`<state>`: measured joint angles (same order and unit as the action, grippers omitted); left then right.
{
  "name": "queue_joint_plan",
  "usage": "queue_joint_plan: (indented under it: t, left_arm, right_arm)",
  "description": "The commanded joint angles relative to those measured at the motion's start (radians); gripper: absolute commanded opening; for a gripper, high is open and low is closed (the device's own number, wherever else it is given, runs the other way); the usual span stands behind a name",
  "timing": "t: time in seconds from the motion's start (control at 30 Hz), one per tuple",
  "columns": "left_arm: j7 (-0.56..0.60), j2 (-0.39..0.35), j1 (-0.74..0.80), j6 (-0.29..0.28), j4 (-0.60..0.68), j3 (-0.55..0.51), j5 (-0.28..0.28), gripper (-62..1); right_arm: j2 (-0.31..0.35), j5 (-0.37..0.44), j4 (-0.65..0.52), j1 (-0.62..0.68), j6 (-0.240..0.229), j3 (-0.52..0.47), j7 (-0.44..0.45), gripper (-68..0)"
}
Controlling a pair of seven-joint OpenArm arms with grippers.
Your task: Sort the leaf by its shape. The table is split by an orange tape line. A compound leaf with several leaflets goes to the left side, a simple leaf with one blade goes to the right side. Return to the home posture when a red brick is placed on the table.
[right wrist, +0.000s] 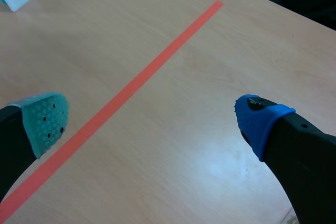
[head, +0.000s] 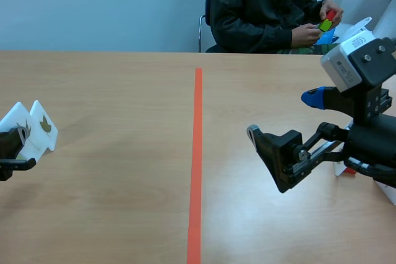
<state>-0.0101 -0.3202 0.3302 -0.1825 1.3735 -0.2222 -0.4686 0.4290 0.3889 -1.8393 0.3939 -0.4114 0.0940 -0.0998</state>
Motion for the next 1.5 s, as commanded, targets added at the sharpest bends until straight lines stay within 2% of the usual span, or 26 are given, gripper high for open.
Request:
queue_joint_plan:
  t: [0.0,0.5,0.73,0.87,1.03,1.3,1.47]
  left_arm:
    - [0.022,0.001,-0.027,0.01,-0.031,0.003,-0.011,-57.0]
    - [0.148,0.007,-0.182,0.015,-0.341,0.003,-0.026,-56.6]
    - [0.173,0.01,-0.2,0.015,-0.39,0.003,-0.026,-56.2]
    - [0.179,0.012,-0.2,0.015,-0.394,0.003,-0.025,-51.2]
    - [0.179,0.012,-0.2,0.015,-0.394,0.003,-0.025,-48.8]
    - [0.179,0.012,-0.197,0.013,-0.394,0.003,-0.025,-21.8]
    - [0.201,-0.003,-0.195,0.007,-0.382,0.003,-0.026,-1.0]
  right_arm:
    - [0.009,0.003,-0.013,-0.011,0.0,-0.005,0.012,0.4]
    - [0.009,0.003,-0.013,-0.011,0.0,-0.005,0.012,0.4]
    - [0.009,0.0,-0.013,-0.011,0.002,-0.005,0.012,0.4]
    - [0.009,0.0,-0.013,-0.011,0.003,-0.005,0.012,0.4]
    - [0.009,0.0,-0.013,-0.011,0.003,-0.005,0.012,0.4]
    - [0.009,0.0,-0.013,-0.011,0.003,-0.005,0.012,0.4]
    - [0.008,0.0,-0.013,-0.011,0.003,-0.005,0.012,0.4]
